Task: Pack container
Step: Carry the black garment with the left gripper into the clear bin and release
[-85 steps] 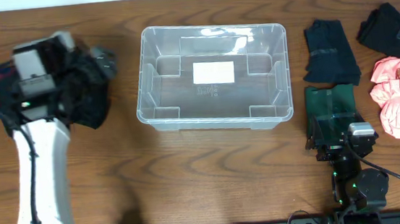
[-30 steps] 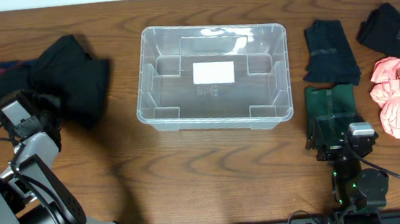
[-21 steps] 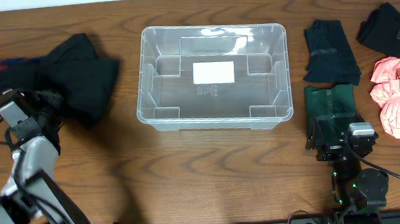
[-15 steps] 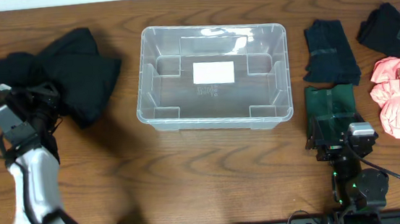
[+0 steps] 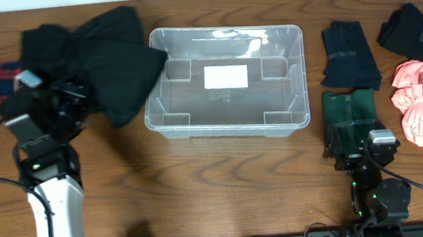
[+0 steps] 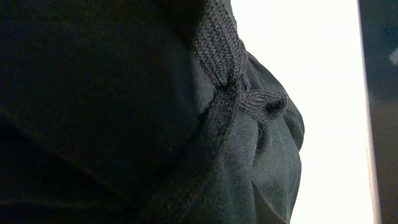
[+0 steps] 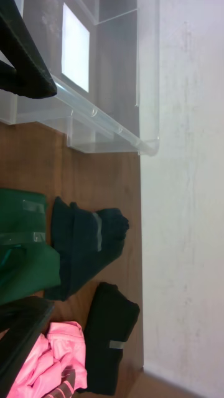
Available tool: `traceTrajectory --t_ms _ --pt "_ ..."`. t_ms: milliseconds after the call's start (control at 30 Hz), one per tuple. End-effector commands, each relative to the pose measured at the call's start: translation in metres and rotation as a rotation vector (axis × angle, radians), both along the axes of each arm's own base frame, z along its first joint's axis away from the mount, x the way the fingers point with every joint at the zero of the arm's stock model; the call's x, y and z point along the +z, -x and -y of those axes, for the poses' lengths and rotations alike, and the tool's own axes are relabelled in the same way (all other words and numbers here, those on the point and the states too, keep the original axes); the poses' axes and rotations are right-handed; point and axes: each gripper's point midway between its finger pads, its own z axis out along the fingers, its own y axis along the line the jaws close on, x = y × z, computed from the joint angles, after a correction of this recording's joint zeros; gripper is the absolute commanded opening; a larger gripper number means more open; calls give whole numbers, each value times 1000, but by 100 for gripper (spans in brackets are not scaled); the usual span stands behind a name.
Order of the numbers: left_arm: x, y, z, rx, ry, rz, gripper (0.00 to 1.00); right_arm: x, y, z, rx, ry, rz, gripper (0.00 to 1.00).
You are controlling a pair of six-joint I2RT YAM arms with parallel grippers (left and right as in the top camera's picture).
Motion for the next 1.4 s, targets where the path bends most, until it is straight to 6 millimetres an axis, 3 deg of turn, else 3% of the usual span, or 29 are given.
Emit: traceTrajectory --t_ms 0,267,567,767,1033,1367 --pt "28 3 47 -119 41 70 6 -1 0 -3 16 11 0 99" --pt "16 4 120 -75 20 15 6 -1 0 -3 16 11 -1 99" --pt "9 16 156 254 -36 62 6 -1 0 -3 16 11 0 99" --pt "-10 -7 193 243 -14 107 6 -1 0 -3 16 11 0 99" --pt "-46 -19 223 176 30 38 6 -1 0 -3 16 11 -1 99" --pt "-37 -14 241 137 62 68 6 -1 0 -3 16 11 0 99"
